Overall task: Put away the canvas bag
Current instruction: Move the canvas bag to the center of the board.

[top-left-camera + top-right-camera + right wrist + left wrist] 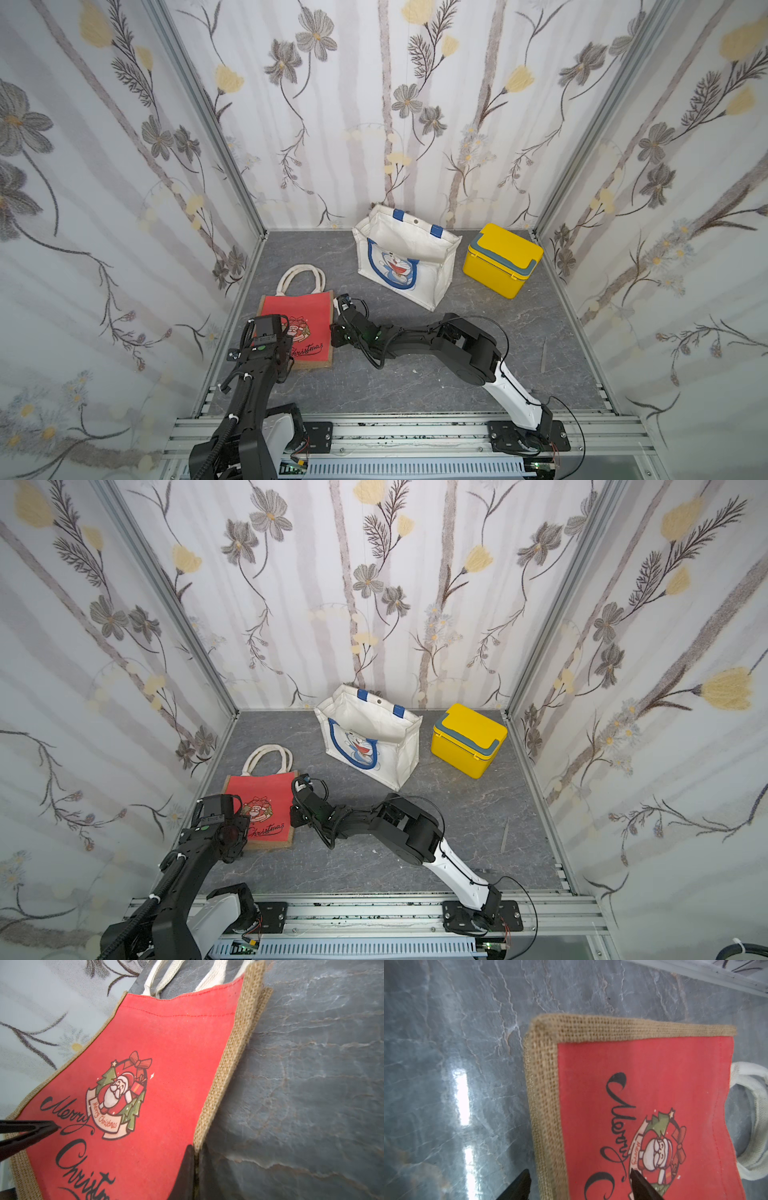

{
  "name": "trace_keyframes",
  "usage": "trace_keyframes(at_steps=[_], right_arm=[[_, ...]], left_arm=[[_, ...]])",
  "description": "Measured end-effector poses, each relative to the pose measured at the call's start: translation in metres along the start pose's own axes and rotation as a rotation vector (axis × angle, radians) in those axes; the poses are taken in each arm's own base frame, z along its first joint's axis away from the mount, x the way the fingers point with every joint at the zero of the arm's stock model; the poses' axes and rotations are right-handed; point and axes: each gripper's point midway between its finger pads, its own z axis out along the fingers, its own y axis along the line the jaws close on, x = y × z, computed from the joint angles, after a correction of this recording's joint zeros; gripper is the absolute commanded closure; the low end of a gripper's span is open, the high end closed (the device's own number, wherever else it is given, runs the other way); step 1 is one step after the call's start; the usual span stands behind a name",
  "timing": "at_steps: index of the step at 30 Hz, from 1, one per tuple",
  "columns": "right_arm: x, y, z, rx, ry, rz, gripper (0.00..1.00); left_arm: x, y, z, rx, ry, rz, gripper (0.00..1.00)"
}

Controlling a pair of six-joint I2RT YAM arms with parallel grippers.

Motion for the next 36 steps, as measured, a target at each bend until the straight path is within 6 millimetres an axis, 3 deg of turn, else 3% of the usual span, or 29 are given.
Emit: trace_keyframes(at_steps=[6,9,12,16,22,29,36], right_arm=[[-0.001,0.002,0.002,-0.001,0.001,0.008,1.0],[0.0,0.002,0.001,-0.002,0.001,0.018,1.0],[0.001,0.002,0.001,-0.002,0.003,0.026,1.0],[0.004,0.002,0.001,-0.007,0.001,0.028,1.0],[0.005,0.003,0.0,-0.025,-0.015,0.037,1.0],[0.005,0.008,0.003,-0.05,-0.011,0.045,1.0],[-0.001,0.021,0.026,-0.095,-0.031,0.048,1.0]], left_arm=[[-0.038,-0.03,-0.059,0.105,-0.138,-0.011,0.25],[-0.045,-0.03,-0.071,0.107,-0.164,-0.006,0.31],[-0.037,-0.025,-0.061,0.101,-0.131,0.014,0.44],[-0.023,-0.015,-0.028,0.023,-0.067,0.023,0.6],[-0.013,0.013,0.015,-0.094,-0.05,0.003,0.7],[-0.025,0.019,0.03,-0.106,-0.122,-0.037,0.72],[-0.052,0.018,0.043,-0.094,-0.199,-0.137,0.83]])
